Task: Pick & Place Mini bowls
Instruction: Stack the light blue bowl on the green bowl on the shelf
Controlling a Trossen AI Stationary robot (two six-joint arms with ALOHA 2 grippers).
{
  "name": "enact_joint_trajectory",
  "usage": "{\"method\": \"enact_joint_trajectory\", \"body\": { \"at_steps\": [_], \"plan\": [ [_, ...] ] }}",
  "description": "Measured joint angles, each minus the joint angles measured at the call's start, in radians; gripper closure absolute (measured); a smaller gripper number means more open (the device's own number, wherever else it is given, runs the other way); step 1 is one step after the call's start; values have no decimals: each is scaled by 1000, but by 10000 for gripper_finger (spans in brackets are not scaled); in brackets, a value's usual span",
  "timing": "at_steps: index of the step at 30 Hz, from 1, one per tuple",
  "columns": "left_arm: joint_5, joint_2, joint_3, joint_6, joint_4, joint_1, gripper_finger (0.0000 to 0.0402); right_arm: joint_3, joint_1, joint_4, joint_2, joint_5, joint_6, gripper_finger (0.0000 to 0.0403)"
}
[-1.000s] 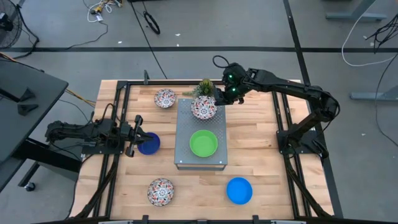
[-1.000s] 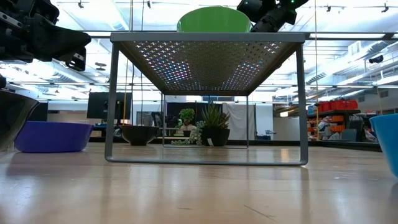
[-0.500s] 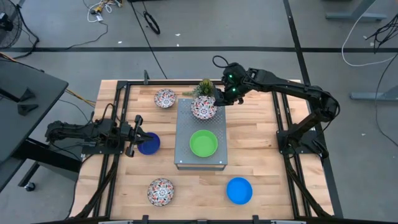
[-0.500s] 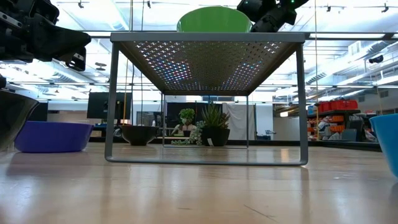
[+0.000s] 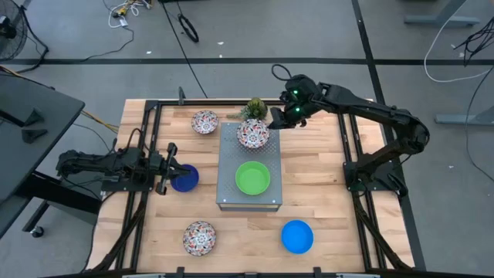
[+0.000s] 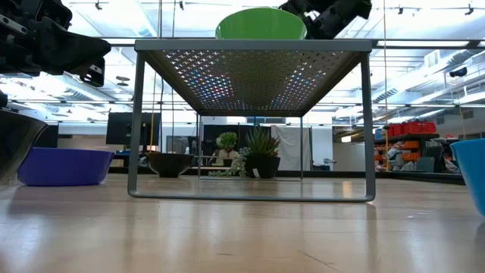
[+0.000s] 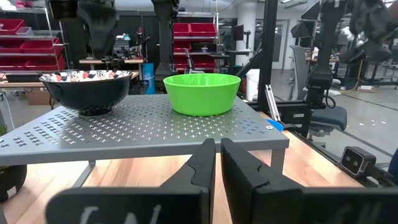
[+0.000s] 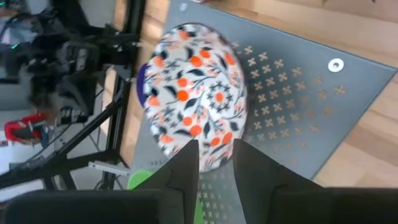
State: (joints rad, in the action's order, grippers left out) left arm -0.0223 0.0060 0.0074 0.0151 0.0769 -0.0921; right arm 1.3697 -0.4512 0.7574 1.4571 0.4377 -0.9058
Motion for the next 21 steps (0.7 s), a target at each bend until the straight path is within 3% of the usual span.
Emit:
{"method": "enact_joint_trajectory", "body": {
  "at_steps": [11,21],
  "plan": [
    [0,0,0,0,0,0,372,0,99,31,-126,-12,94,302],
    [0,0,0,0,0,0,372,0,292,80,-165,-11,229,302]
  ]
}}
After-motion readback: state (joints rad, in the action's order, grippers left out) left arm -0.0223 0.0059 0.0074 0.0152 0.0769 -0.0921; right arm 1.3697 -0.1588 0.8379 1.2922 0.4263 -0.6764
